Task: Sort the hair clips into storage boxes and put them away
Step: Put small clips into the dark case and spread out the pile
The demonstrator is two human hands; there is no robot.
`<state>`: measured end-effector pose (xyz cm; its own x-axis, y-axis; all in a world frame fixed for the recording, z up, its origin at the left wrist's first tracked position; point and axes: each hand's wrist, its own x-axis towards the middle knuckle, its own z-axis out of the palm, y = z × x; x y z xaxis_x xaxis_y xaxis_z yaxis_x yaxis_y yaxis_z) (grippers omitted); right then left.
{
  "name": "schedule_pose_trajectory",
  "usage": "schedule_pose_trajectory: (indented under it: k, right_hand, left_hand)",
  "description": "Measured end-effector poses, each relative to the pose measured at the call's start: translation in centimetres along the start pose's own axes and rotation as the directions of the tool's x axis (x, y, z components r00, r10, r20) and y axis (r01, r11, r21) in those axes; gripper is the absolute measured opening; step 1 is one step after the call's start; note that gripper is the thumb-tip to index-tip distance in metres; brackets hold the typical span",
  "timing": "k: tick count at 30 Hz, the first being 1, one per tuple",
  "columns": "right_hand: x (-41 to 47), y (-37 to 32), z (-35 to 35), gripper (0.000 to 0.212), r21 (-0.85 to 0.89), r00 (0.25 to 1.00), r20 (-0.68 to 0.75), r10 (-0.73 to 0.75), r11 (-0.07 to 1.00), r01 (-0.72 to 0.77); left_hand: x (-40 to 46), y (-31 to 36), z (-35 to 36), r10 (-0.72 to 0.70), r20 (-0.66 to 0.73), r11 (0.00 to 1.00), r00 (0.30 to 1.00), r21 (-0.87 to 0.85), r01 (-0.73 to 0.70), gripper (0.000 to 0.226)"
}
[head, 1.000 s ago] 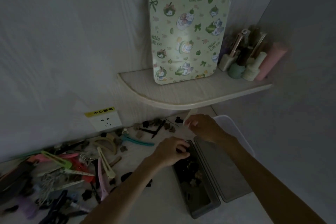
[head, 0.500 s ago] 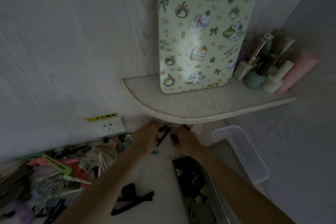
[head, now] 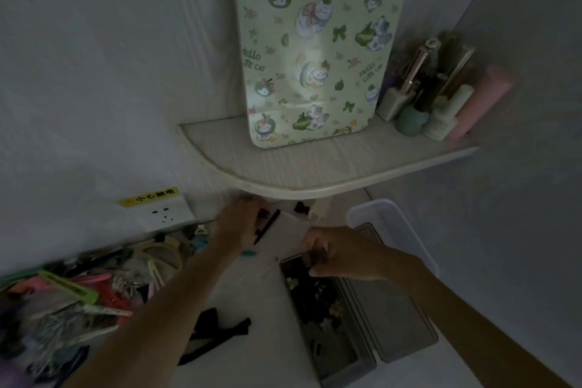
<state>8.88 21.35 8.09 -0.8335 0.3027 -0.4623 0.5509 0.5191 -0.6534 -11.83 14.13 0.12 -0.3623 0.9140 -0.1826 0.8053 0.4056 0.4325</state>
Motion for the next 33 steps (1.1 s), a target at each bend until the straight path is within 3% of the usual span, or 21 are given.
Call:
schedule_pose_trajectory:
  k: [1, 4, 8, 12, 14, 16, 18, 19, 24, 28, 31, 33]
  right_hand:
    - [-0.4, -0.1, 0.0, 0.025, -0.022, 0.999, 0.041, 0.006, 1.000, -0.005]
    - [-0.8, 0.2, 0.0, 0.024, -0.053, 0.993, 0.113, 0.023, 0.998, -0.017]
    - [-0.7, 1.0, 0.1, 0.021, -0.028, 0.997, -0.031, 0.064, 0.998, -0.064]
    - [-0.5, 1.7, -0.8, 0.018, -0.037, 0.981, -0.164, 0.103, 0.993, -0.110]
    - [0.0, 1.6, -1.3, 0.019, -0.040, 0.968, -0.223, 0.113, 0.991, -0.125]
    - [0.8, 1.4, -1.6, 0.022, -0.086, 0.953, -0.284, 0.107, 0.987, -0.137]
    - [2.4, 1.2, -1.8, 0.027, -0.138, 0.937, -0.335, 0.103, 0.978, -0.157]
    - [3.3, 1.1, -1.8, 0.029, -0.154, 0.927, -0.362, 0.102, 0.974, -0.167]
    - [8.4, 1.2, -0.5, 0.035, -0.206, 0.909, -0.409, 0.084, 0.962, -0.182]
    - [10.9, 3.0, 0.7, 0.034, -0.261, 0.908, -0.386, 0.163, 0.925, -0.277]
    - [11.5, 3.5, 1.0, 0.029, -0.338, 0.913, -0.379, 0.152, 0.896, -0.290]
    - [11.8, 3.9, 1.1, 0.025, -0.355, 0.902, -0.413, 0.128, 0.889, -0.289]
  left_hand:
    - [-0.4, 0.1, -0.6, -0.019, 0.018, 1.000, 1.000, 0.024, 0.019, 0.030]
    - [-1.3, -0.3, -1.4, -0.035, 0.028, 0.978, 0.999, -0.206, 0.040, 0.029]
    - [-3.1, 0.9, -2.6, -0.019, 0.197, 0.791, 0.980, -0.597, 0.135, 0.028]
    - [-5.7, 3.1, -3.2, 0.028, 0.251, 0.644, 0.968, -0.745, 0.175, 0.016]
    - [-6.6, 3.6, -2.7, 0.111, 0.283, 0.693, 0.953, -0.709, 0.130, 0.025]
    - [-7.3, 4.1, -2.1, 0.242, 0.405, 0.804, 0.882, -0.592, 0.052, 0.041]
    - [-7.4, 4.2, -1.8, 0.279, 0.485, 0.875, 0.829, -0.485, -0.010, 0.048]
    - [-7.3, 4.0, -1.8, 0.266, 0.478, 0.895, 0.837, -0.445, -0.031, 0.047]
    - [-6.6, 0.7, -1.5, 0.084, 0.120, 0.958, 0.989, -0.284, -0.046, 0.026]
    - [-6.0, -2.7, -1.2, -0.149, -0.053, 0.981, 0.987, -0.132, 0.142, 0.031]
    - [-5.2, -4.0, -1.9, -0.178, -0.097, 0.982, 0.979, -0.083, 0.171, 0.036]
    - [-4.7, -4.1, -2.0, -0.125, -0.088, 0.990, 0.988, -0.074, 0.118, 0.040]
